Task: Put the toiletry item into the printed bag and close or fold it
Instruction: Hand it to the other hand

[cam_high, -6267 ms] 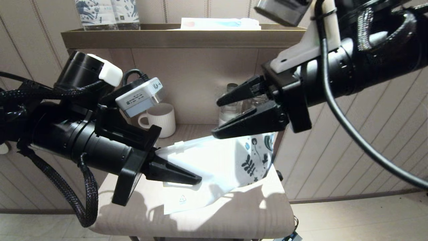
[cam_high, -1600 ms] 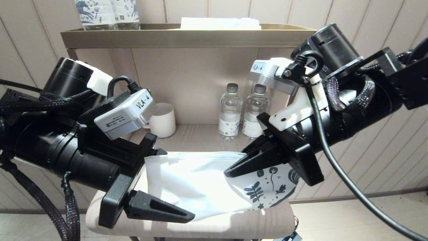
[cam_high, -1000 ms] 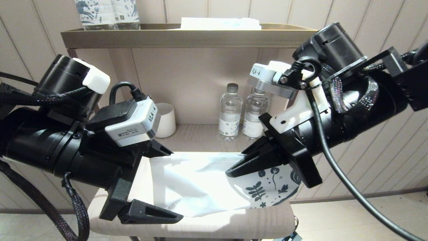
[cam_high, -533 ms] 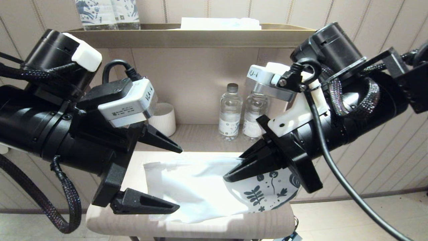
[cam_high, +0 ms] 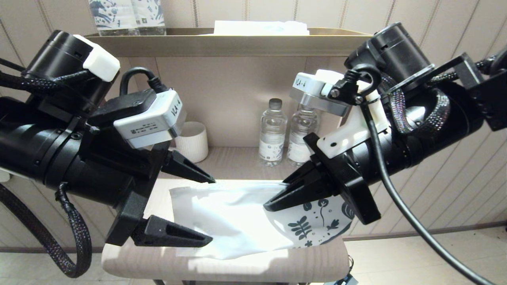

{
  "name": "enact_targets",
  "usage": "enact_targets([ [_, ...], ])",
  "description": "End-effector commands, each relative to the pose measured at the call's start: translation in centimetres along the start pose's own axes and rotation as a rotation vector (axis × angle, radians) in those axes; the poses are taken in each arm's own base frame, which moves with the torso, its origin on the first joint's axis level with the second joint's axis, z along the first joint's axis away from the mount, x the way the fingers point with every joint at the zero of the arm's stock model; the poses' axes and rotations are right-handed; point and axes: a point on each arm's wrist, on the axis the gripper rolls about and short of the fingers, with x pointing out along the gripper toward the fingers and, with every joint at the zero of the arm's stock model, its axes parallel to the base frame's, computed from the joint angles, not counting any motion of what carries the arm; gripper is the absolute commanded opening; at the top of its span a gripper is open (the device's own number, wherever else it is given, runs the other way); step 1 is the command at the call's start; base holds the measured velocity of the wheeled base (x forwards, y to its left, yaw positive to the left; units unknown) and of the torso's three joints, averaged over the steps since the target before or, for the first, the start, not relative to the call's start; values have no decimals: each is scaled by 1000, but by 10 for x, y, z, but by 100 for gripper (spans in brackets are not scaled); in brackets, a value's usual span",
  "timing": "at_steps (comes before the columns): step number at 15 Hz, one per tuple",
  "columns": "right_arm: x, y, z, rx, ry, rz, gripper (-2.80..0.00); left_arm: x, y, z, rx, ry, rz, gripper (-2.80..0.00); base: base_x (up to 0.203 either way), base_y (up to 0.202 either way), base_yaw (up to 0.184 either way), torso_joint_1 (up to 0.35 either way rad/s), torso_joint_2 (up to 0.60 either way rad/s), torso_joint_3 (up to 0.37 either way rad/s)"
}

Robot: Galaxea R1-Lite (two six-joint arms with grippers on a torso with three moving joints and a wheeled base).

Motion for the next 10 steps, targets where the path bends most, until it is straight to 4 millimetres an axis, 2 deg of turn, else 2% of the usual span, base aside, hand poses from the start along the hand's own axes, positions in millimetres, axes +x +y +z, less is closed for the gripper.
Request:
enact_targets([
  [1,0,0,0,-2,-1,6,-280,1,-1,2,9,-5,-14,-280,0,0,0,0,0,0],
  [10,0,2,1,-5,-2,10,-280,7,-4,5,18,-13,-47,-280,0,0,0,0,0,0],
])
